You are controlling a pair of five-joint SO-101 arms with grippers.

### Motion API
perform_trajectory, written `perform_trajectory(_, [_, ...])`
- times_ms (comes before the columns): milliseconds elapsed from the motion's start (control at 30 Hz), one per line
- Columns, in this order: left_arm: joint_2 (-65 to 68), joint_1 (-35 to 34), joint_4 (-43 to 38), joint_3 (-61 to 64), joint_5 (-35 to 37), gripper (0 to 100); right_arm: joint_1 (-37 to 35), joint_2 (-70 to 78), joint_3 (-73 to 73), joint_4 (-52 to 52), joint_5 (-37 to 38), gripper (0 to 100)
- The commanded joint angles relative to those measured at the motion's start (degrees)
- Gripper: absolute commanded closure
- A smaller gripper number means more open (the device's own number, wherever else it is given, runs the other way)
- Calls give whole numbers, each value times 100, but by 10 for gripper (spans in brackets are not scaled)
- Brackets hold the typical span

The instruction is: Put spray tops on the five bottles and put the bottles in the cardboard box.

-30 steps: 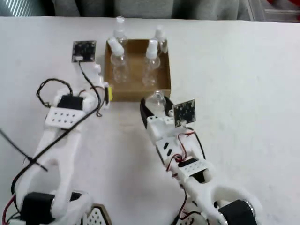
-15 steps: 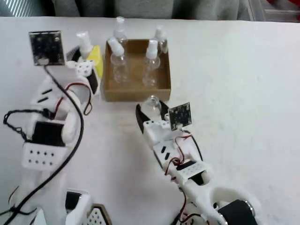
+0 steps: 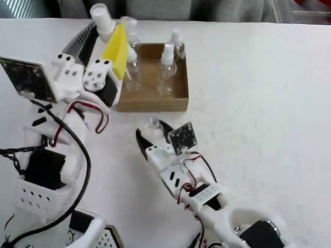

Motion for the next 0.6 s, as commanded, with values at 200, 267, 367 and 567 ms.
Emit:
perform_trajectory(200, [646, 629, 176, -475, -62, 939, -22, -31, 220, -919, 114, 978])
perform_trajectory(267, [708, 655, 176, -466, -62, 939, -22, -31, 237, -936, 114, 978])
perform_trajectory(367, [760, 673, 176, -448, -62, 939, -22, -22, 246, -936, 123, 978])
perform_trajectory(567, [848, 910, 141, -62, -62, 939, -13, -22, 246, -936, 123, 978])
